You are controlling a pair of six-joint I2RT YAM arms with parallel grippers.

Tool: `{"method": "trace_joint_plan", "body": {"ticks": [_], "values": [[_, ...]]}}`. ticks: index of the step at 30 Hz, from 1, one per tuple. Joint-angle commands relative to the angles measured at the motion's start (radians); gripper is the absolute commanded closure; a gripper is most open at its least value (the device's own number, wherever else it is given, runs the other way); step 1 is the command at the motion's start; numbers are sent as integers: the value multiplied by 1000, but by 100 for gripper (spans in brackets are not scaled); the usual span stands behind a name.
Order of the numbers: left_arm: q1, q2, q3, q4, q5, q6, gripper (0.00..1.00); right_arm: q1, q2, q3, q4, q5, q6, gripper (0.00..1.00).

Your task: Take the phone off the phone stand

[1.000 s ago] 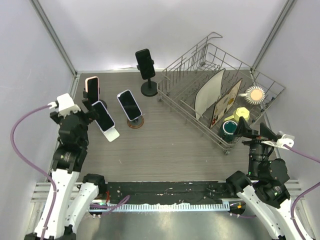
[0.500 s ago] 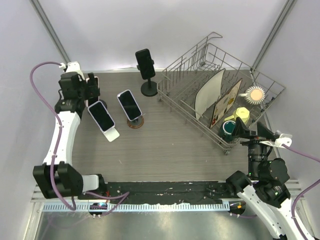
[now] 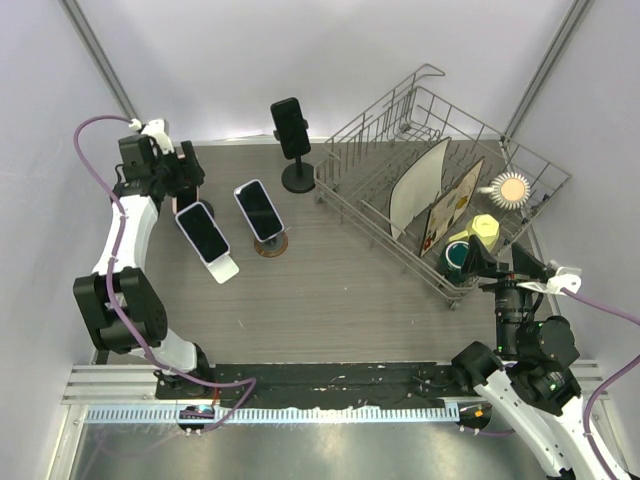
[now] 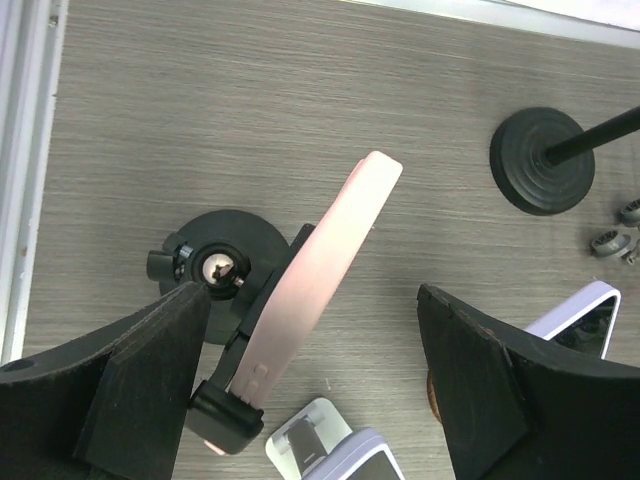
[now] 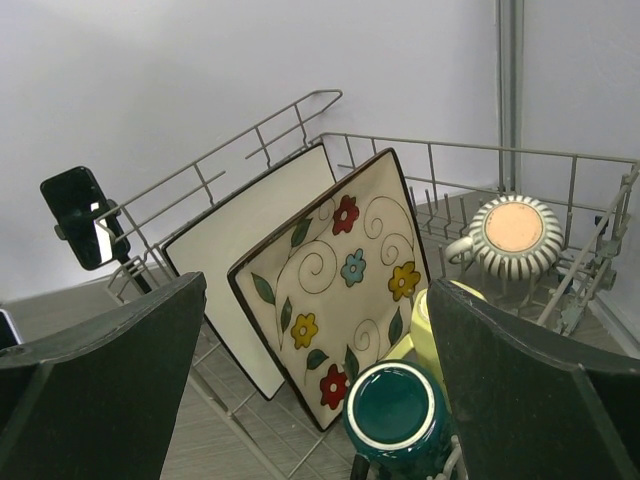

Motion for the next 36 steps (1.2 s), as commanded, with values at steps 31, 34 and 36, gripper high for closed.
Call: {"method": "trace_joint_plan", "body": {"ticks": [31,34,36], "values": [[66,-305,-226,84,-434,43,100,29,-9,3,37,-33,-22,2],[64,-414,-277,32,-514,28,100,48,-9,9,28,-22,-22,2],[64,-454,-289,-22,-516,-1,100,65,-9,14,25,-15,-26,2]]}}
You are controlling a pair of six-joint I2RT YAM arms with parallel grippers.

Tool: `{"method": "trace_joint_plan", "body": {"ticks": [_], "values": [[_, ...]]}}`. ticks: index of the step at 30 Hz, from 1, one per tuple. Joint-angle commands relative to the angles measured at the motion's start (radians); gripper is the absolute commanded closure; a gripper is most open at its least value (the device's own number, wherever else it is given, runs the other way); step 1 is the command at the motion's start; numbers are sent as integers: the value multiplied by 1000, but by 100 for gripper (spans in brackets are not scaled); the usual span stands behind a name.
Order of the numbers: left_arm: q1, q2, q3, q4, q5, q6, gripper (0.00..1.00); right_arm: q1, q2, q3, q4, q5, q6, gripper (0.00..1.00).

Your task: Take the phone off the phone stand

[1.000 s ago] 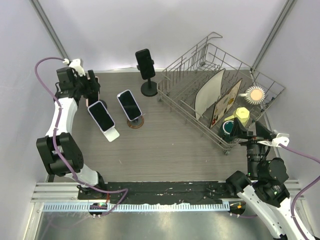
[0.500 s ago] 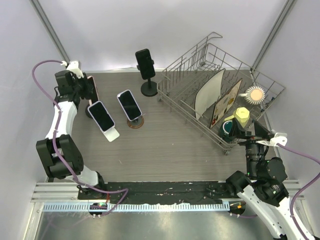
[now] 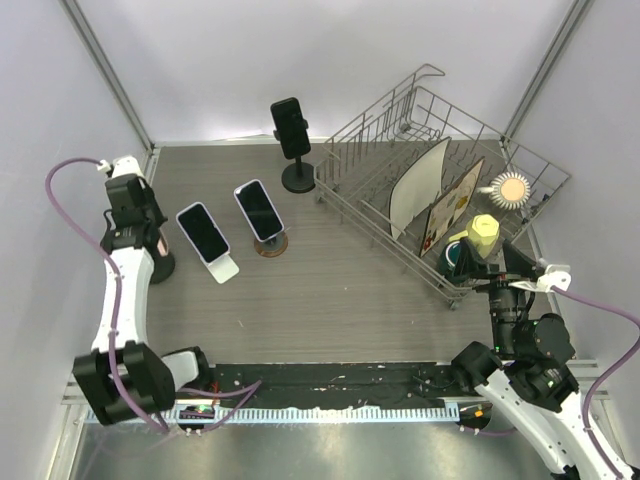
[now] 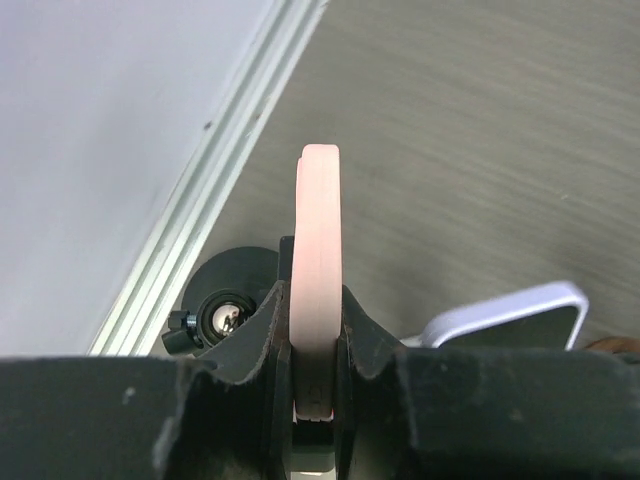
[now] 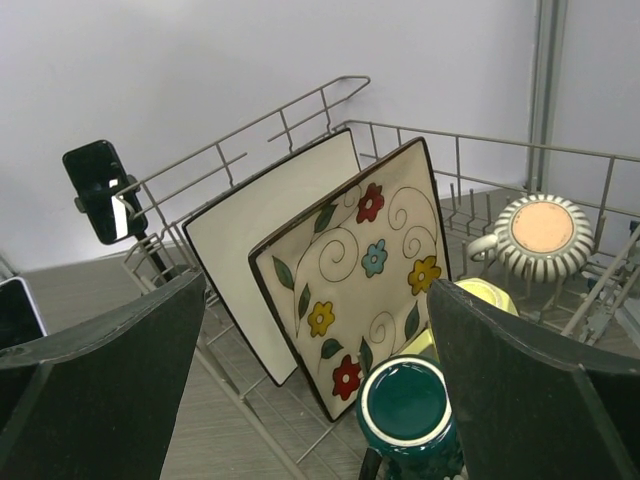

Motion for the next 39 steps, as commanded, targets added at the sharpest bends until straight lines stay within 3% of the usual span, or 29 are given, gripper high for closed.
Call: {"method": "trace_joint_plan", "body": {"ticks": [1,6,10,18,25,35,39], "values": [[6,-168,-2,-75,-146,-35,100,35,-7,41,10,10,-2,2],[5,-323,-76,-193,-68,-106,100,49,-7,44,5,13,-3,2],[5,-455,-120,-256,91,-167,100,52,-9,39,7,5,-3,2],[-16,-596,-167,-319,447,-264,100,52,-9,30,16,2,-14,2],[-92,-655,-163,-372,565,-333,100,50,-7,22,28,2,-17,2],[-228,-662,-186,-341,592,-446,100,52,-7,10,44,-9,-48,2],[-444,-627,-217,-237,450,-511,100,52,-7,5,50,-18,-51,2]]}}
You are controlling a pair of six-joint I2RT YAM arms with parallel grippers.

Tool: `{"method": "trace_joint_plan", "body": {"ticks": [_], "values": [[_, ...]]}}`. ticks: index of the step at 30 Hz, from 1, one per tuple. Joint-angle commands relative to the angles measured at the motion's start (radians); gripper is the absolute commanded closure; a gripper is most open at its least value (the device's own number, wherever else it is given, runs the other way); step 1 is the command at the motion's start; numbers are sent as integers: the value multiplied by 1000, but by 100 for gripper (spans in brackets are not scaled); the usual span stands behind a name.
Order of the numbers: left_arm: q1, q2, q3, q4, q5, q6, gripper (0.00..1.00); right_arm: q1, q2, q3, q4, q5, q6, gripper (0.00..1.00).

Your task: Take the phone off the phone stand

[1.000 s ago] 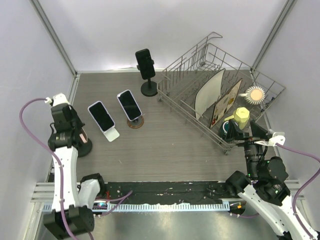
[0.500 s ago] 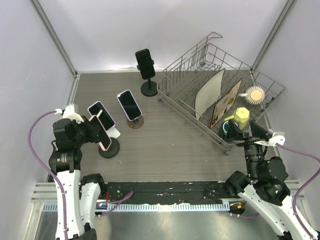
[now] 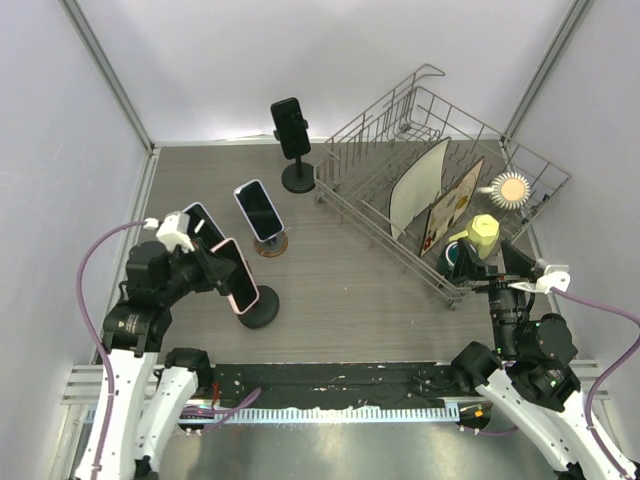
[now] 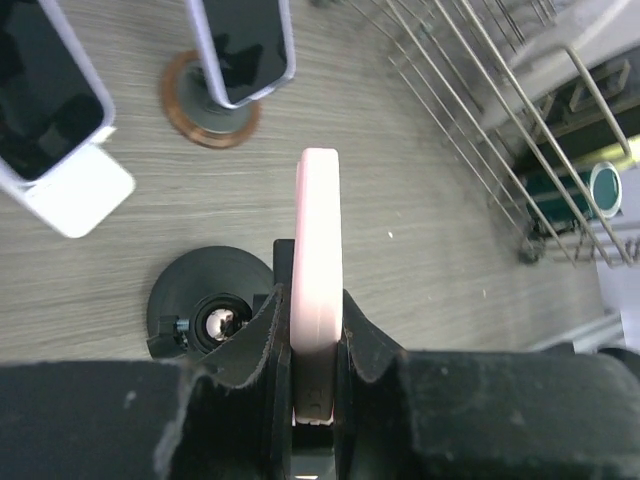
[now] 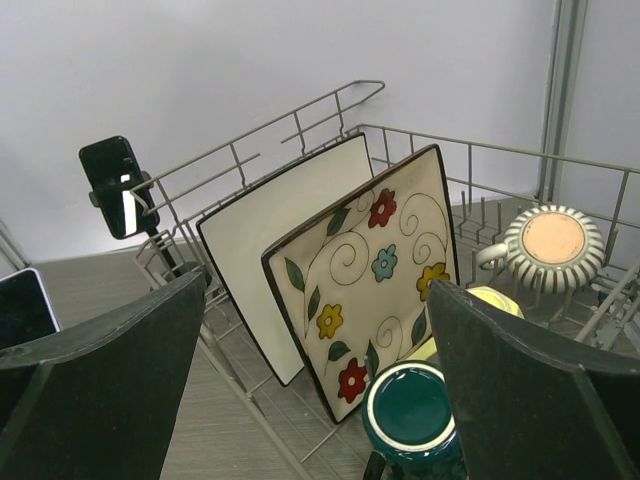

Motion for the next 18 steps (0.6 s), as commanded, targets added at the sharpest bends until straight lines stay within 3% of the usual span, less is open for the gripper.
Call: {"method": "trace_joint_plan", "body": {"ticks": [1,8,11,18], "values": [[-192,38,-16,221,-87,-117,100,5,-7,-3,49,-18,-22,2],[-698,259,20,408,-518,-104,100,3,-7,-3,46,-36,-34,2],[-833,351,91,463,-680,-53,100,5,-9,0,42,-41,-37,2],[-932,555,200,548,-862,-24,100,5,-7,9,26,-79,-43,2]]}}
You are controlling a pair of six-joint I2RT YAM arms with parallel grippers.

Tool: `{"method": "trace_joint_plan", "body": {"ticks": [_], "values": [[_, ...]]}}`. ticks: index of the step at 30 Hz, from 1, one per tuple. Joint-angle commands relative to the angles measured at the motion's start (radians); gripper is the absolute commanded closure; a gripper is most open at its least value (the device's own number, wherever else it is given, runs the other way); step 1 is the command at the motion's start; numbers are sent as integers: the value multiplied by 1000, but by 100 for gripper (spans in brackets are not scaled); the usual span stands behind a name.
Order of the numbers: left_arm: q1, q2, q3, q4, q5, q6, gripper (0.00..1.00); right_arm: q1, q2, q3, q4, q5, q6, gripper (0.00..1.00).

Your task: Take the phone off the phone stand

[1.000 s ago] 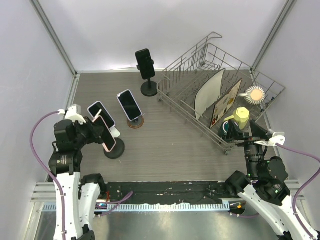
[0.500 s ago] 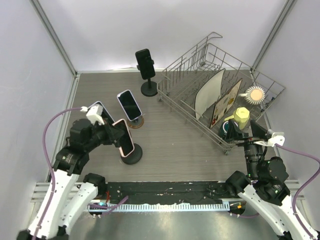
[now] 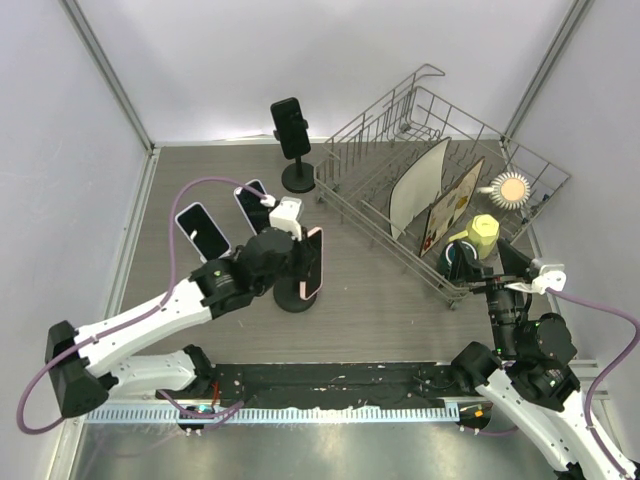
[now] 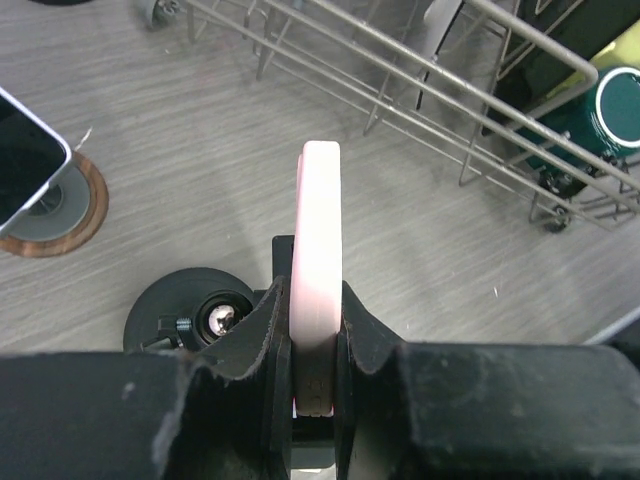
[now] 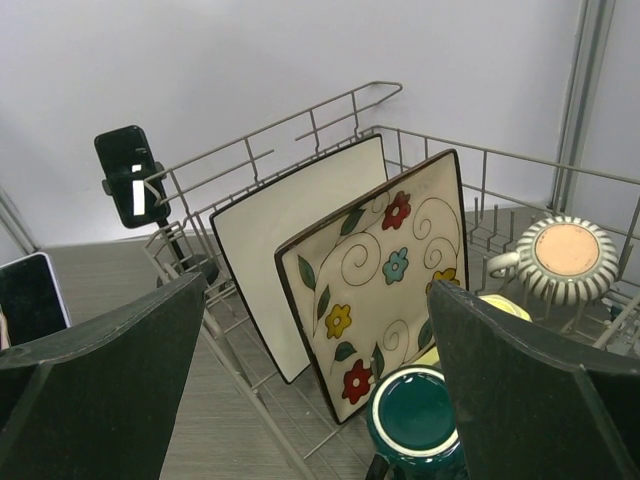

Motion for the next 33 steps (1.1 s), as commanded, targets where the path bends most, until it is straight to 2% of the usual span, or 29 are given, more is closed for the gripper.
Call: {"method": "trace_joint_plan", "body": {"ticks": [1,3,5,6,11,12,14,15,21,24,27,28,30,33], "values": [[-34,88,102,133,-191,15,100,5,-7,14,18,-40,-19,2],[-39,109,110,134,-200,-7,100,5,-7,17,13,-54,-16,2],[-48,131,110,134,-209,-22,94,3,-9,27,2,-63,-10,2],[-48,136,109,131,-217,-33,87,3,-7,30,-1,-80,-7,2],[-50,141,96,131,-201,-39,71,5,10,88,-44,-121,29,2],[-50,136,96,130,-200,-36,60,5,37,102,-58,-127,30,2],[-50,133,104,125,-194,-21,50,5,79,149,-102,-147,58,2],[-50,124,107,122,-189,-18,40,5,102,166,-119,-156,81,2],[-33,86,171,58,-145,36,8,5,384,352,-304,-222,207,2],[27,58,237,7,-56,73,3,5,536,456,-363,-340,213,2],[169,21,276,-43,143,80,3,5,668,540,-400,-439,207,2],[258,3,282,-68,192,80,3,5,695,571,-404,-462,210,2],[332,-19,290,-92,300,102,3,5,766,593,-410,-541,214,2],[404,-60,273,-152,319,175,3,5,833,600,-392,-594,254,2]]}}
